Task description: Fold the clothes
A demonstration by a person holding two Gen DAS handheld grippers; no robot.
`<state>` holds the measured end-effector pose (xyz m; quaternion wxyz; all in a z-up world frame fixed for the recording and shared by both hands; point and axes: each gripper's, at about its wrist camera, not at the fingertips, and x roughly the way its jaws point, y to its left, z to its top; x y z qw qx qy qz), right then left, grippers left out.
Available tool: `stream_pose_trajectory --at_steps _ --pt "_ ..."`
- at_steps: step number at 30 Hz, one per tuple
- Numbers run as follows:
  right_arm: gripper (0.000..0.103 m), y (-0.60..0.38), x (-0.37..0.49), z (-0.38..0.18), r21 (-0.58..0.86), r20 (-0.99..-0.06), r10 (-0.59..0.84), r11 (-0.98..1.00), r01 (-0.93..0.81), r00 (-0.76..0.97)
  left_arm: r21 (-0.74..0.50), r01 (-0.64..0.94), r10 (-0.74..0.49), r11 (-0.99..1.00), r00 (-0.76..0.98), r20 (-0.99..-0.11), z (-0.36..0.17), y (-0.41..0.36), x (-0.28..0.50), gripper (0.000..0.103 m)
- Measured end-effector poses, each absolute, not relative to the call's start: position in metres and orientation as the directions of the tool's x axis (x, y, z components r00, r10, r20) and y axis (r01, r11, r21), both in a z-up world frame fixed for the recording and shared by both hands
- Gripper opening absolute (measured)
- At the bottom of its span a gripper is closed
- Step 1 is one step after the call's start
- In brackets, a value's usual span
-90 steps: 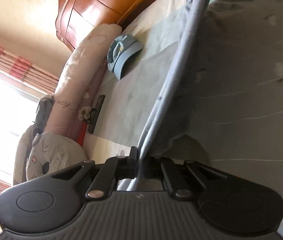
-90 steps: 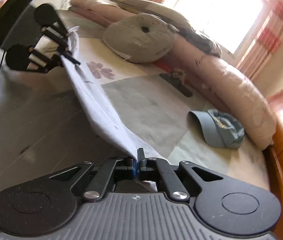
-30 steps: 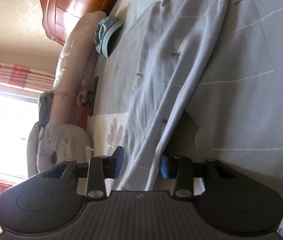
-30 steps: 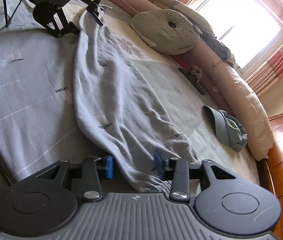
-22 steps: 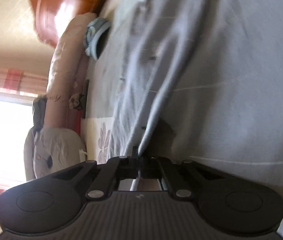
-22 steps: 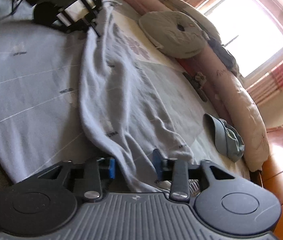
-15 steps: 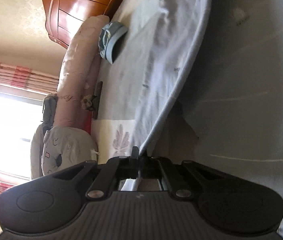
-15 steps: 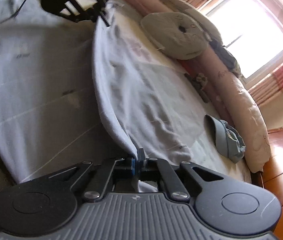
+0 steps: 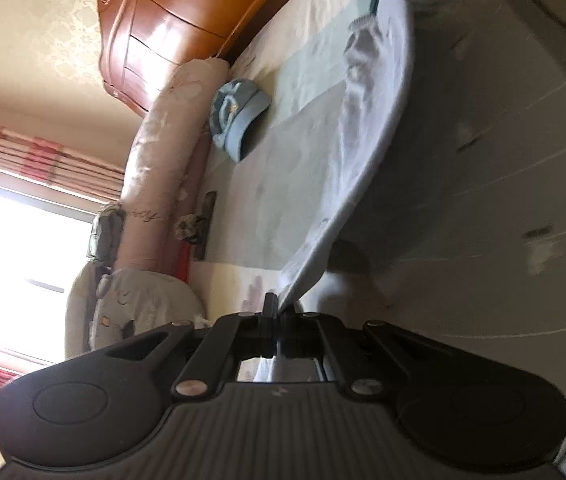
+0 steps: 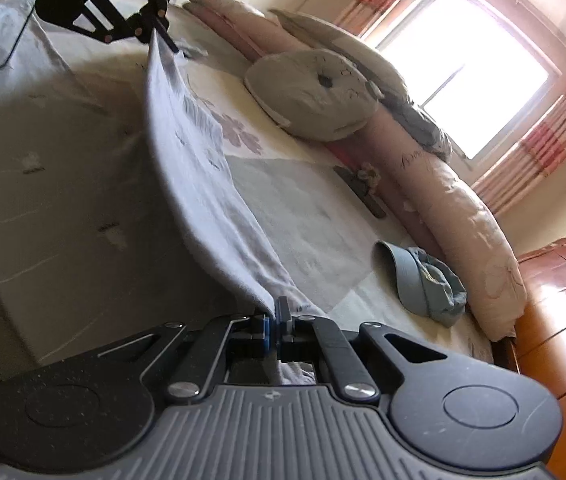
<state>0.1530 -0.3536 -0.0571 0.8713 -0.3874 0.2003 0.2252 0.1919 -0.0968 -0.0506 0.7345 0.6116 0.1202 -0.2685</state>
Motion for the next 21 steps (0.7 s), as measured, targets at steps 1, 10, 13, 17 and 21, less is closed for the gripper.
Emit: stream_pose_trajectory --at_steps 1,10,13,17,21 --pt "0.003 -0.355 0.152 -0.056 -0.585 -0.527 0.24 0.594 -0.553 0.815 0.827 0.551 -0.253 0.106 0.82 -0.514 -0.048 -0.097 0.188 0.0" --pt "0.003 -0.377 0.142 -0.059 -0.571 -0.555 0.256 0.575 -0.586 0.792 0.734 0.678 -0.309 0.039 0.707 -0.636 -0.048 -0.112 0.14 0.0" --pt "0.003 -0.38 0.137 -0.067 -0.574 -0.577 0.247 0.555 -0.601 0.779 0.7 0.714 -0.321 0.014 0.666 -0.673 -0.056 -0.117 0.131 0.0" --pt "0.004 -0.379 0.134 -0.084 -0.606 -0.597 0.215 0.511 -0.61 0.773 0.666 0.746 -0.324 -0.02 0.625 -0.71 -0.069 -0.124 0.124 0.0" --pt "0.003 -0.376 0.128 -0.094 -0.675 -0.567 0.17 0.464 -0.573 0.806 0.645 0.763 -0.338 -0.037 0.598 -0.727 -0.073 -0.127 0.121 0.0"
